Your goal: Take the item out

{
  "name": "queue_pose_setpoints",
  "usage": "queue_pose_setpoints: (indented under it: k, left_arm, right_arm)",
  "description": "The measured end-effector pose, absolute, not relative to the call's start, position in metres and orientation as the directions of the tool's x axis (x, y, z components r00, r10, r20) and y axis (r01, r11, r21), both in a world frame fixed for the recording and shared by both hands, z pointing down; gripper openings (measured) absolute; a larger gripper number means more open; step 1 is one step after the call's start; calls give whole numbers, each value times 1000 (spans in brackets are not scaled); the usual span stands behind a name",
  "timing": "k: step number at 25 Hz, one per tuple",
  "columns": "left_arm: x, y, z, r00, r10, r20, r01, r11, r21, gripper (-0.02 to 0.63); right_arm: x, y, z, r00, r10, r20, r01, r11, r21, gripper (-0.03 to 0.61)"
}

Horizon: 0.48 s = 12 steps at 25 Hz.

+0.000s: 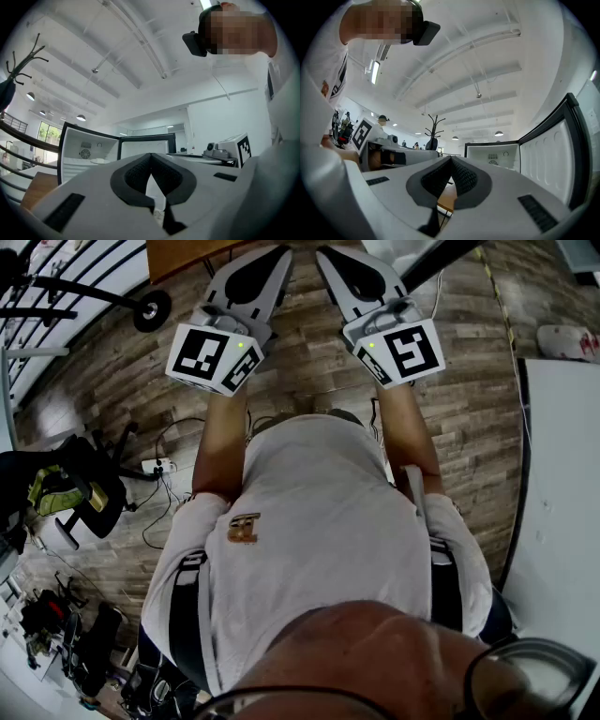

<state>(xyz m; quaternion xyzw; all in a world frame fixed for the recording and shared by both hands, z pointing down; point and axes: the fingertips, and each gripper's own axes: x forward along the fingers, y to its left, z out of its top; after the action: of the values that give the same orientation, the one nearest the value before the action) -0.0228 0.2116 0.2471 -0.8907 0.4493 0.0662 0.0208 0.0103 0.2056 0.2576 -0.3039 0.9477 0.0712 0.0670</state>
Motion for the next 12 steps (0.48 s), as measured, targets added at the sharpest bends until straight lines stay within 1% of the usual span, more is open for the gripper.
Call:
queue_pose_setpoints:
  k: [12]
  left_arm:
    - [-14,208,253,580,-803,-137,-808,-589,36,18]
  right_arm:
    - [25,202,261,-802,-571,-176,-590,804,75,34]
